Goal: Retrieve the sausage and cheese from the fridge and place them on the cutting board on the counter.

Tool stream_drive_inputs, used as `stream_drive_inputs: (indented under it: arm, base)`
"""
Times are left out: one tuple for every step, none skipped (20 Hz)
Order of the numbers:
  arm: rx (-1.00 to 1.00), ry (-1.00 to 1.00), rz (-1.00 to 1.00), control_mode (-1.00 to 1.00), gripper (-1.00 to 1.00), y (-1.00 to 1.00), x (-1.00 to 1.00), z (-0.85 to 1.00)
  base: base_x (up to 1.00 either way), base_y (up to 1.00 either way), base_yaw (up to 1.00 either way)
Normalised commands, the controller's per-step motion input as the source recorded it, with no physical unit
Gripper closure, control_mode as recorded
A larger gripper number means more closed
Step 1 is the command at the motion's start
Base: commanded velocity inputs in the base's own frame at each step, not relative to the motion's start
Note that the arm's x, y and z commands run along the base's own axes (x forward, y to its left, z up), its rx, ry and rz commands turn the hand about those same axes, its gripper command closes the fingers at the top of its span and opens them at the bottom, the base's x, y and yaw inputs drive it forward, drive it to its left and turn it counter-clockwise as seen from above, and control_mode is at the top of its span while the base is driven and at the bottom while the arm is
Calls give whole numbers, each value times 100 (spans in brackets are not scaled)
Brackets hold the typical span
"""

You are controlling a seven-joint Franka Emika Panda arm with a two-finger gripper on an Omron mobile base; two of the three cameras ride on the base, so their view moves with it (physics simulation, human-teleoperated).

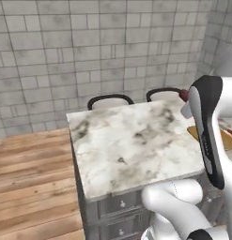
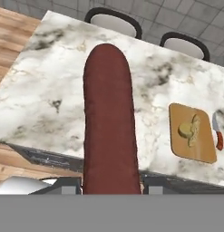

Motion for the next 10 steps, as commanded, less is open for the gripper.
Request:
stream_drive_inputs:
  arm:
    - [0, 0, 0, 100, 100, 0, 0, 0]
    - [0, 0, 0, 100, 100, 0, 0, 0]
    - [0, 0, 0, 100, 100, 0, 0, 0]
    - [0, 0, 0, 100, 100, 0, 0, 0]
    - [0, 0, 0, 100, 100, 0, 0, 0]
    - [0, 0, 0, 100, 100, 0, 0, 0]
    - [0, 0, 0, 100, 100, 0, 0, 0]
    - [0, 0, 0, 100, 100, 0, 0, 0]
    - [0, 0, 0, 100, 100, 0, 0, 0]
    - [0, 0, 0, 100, 100, 0, 0, 0]
  base:
    - [-60, -100, 36]
    - [-71, -100, 28]
    - [-82, -94, 17]
    - [-77, -84, 10]
    - [-63, -79, 6]
    - [-65, -71, 4]
    - [-70, -67, 2]
    - [-64, -58, 0]
    - [-42, -53, 0]
    - [0, -40, 0]
